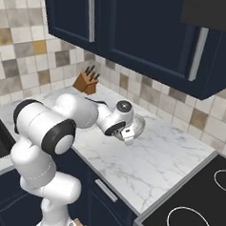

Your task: Pick the cup and bowl from the counter and place them on the counter next to the sink.

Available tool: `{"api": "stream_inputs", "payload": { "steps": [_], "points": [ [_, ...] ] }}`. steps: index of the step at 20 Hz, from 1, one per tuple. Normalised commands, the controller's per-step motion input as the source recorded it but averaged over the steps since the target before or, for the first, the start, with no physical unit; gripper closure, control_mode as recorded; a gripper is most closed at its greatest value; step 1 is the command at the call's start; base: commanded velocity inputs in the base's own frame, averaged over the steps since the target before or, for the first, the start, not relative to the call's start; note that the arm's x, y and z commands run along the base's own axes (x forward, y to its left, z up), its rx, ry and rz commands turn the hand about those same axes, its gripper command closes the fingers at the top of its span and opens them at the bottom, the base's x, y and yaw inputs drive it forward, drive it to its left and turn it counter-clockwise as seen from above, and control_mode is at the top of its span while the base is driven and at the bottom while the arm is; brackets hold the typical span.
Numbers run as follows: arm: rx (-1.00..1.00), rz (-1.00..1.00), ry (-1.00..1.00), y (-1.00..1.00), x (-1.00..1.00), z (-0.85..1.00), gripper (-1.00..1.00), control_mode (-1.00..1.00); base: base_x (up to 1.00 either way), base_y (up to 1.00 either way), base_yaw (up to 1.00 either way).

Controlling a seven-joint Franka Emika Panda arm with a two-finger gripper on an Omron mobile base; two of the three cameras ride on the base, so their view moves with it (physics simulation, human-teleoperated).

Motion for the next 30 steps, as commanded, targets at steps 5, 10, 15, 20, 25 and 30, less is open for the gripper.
{"api": "stream_inputs", "payload": {
  "steps": [5, 10, 15, 20, 25, 30],
  "points": [
    [0.01, 0.0, 0.0, -0.02, 0.0, 0.0, -1.0, -1.0, 0.0, 0.0, 0.0],
    [0.0, 0.0, 0.0, 0.0, 0.0, 0.0, -1.0, -1.0, 0.0, 0.0, 0.0],
    [0.0, 0.0, 0.0, 0.0, 0.0, 0.0, 1.0, -1.0, 0.0, 0.0, 0.0],
    [0.0, 0.0, 0.0, 0.0, 0.0, 0.0, 1.0, -1.0, 0.0, 0.0, 0.0],
    [0.0, 0.0, 0.0, 0.15, 0.0, 0.0, 1.0, -1.0, 0.0, 0.0, 0.0],
    [0.0, 0.09, 0.0, 0.44, -0.15, 0.04, 1.0, -1.0, 0.0, 0.0, 0.0]
  ]
}}
